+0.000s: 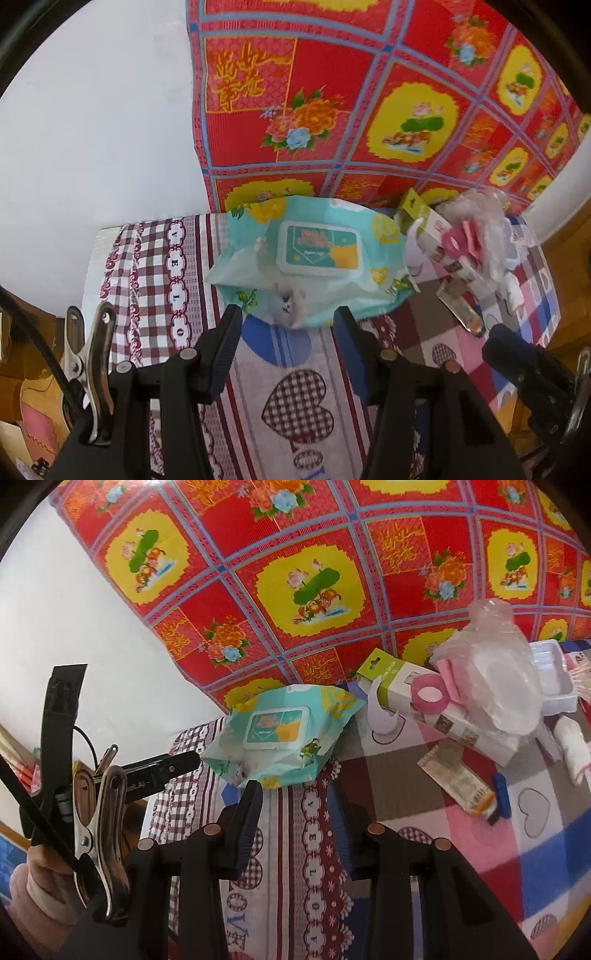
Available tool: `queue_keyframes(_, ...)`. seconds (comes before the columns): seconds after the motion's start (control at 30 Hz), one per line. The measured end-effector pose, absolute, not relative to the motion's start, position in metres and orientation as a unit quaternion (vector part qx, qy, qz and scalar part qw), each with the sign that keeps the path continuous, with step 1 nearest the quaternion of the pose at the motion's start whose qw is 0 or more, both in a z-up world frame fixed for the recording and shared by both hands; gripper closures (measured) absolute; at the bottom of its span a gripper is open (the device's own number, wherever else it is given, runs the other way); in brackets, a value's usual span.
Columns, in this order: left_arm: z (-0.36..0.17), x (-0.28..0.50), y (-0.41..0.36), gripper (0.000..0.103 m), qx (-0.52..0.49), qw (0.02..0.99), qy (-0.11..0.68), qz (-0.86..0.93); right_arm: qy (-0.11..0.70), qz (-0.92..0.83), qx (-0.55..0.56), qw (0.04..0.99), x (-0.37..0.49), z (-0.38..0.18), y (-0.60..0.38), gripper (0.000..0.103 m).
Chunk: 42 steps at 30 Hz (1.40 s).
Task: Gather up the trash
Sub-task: 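Lower both grippers toward the teal wet-wipes pack on the bed, then close the left gripper on the wet-wipes pack while the right gripper grasps its other end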
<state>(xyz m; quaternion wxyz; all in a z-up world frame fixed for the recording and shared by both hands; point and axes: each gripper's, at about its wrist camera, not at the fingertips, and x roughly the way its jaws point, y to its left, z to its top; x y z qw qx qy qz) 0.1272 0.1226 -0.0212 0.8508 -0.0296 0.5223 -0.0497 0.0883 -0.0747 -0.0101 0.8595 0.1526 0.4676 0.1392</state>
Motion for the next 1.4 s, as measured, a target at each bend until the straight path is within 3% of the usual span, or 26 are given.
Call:
queue_keyframes(0.93,-0.105,0.215,0.133,0.048,-0.043,0.844,0.535,-0.009,0.539,0.154,0.159,0.813,0.188,-0.095,-0.066,0.060)
queue_keyframes(1.23,-0.118,0.219,0.143,0.032,-0.071,0.842,0.534,-0.023,0.562,0.151,0.157,0.798,0.205,-0.117,-0.051,0.060)
queue_keyframes(1.3,-0.119,0.219,0.153,0.021,-0.069,0.838,0.541,-0.020,0.566,0.151,0.159,0.795,0.209,-0.121,-0.050,0.060)
queue_keyframes(1.4,-0.134,0.223,0.168,0.012,-0.139,0.814,0.563,-0.034,0.565,0.153,0.156,0.796,0.211,-0.125,-0.045,0.060)
